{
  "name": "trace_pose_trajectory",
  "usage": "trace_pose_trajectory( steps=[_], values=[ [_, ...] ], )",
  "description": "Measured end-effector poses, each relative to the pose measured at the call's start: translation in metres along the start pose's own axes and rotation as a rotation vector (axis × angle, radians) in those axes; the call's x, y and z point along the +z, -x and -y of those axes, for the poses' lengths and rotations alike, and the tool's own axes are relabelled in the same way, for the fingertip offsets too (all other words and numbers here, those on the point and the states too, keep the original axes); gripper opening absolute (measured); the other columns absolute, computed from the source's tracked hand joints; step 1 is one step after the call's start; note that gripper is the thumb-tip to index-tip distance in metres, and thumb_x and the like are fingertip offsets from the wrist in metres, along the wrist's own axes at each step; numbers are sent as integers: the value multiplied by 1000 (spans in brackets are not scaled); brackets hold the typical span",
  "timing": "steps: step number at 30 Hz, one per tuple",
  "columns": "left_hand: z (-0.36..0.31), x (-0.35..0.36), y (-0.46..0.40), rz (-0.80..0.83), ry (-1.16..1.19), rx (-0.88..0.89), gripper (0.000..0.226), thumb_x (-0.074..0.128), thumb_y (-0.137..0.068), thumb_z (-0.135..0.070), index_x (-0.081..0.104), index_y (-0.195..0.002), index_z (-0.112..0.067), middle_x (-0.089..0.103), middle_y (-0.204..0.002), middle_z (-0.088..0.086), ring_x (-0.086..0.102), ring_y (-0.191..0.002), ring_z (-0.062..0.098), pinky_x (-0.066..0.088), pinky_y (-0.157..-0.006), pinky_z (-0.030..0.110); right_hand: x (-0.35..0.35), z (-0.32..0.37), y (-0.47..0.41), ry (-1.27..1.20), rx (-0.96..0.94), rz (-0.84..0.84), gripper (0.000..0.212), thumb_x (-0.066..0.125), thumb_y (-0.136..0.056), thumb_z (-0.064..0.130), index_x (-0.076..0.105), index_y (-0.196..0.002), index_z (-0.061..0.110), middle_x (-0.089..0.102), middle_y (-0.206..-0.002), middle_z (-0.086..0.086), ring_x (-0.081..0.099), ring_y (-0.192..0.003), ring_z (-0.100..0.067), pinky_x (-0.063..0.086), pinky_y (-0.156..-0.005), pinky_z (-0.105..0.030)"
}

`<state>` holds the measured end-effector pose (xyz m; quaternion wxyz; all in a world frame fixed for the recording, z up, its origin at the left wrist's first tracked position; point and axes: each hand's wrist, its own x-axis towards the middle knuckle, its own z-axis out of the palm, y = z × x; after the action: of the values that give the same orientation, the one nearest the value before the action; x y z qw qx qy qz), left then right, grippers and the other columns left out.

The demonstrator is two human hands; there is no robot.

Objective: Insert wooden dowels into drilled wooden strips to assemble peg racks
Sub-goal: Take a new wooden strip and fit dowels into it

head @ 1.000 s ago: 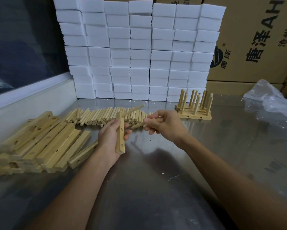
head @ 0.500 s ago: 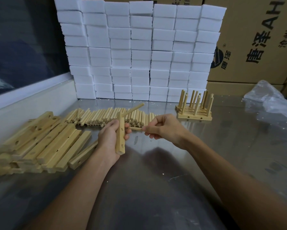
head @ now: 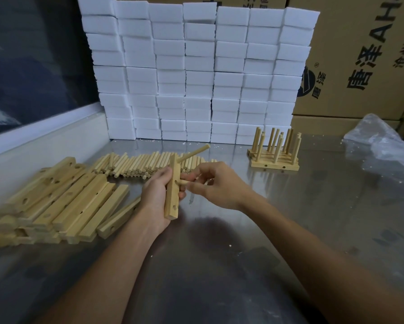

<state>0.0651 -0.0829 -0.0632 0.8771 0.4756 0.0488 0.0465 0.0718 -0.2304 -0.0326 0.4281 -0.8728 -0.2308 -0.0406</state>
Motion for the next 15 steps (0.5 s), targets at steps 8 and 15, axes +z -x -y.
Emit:
trace_pose_trajectory(
  steps=[8, 15],
  values=[
    [2, 1, -1, -18, -41, -4, 19, 50, -102, -21, 63, -114, -12, 65, -74, 6, 55, -50, 14, 44, -42, 22, 2, 4, 2, 202, -152, -48, 11, 71, -87, 25, 74, -95, 18, 72, -84, 2, 63, -77, -15, 53, -74, -38],
    [4, 10, 1, -79, -107, 47, 20, 53, -100, -12, 66, -112, -4, 64, -63, 5, 55, -47, 14, 42, -41, 23, 0, 10, 6, 699, -346, -162, 11, 61, -92, 33, 71, -95, 30, 68, -92, 10, 63, -85, -19, 41, -58, -31]
  ],
)
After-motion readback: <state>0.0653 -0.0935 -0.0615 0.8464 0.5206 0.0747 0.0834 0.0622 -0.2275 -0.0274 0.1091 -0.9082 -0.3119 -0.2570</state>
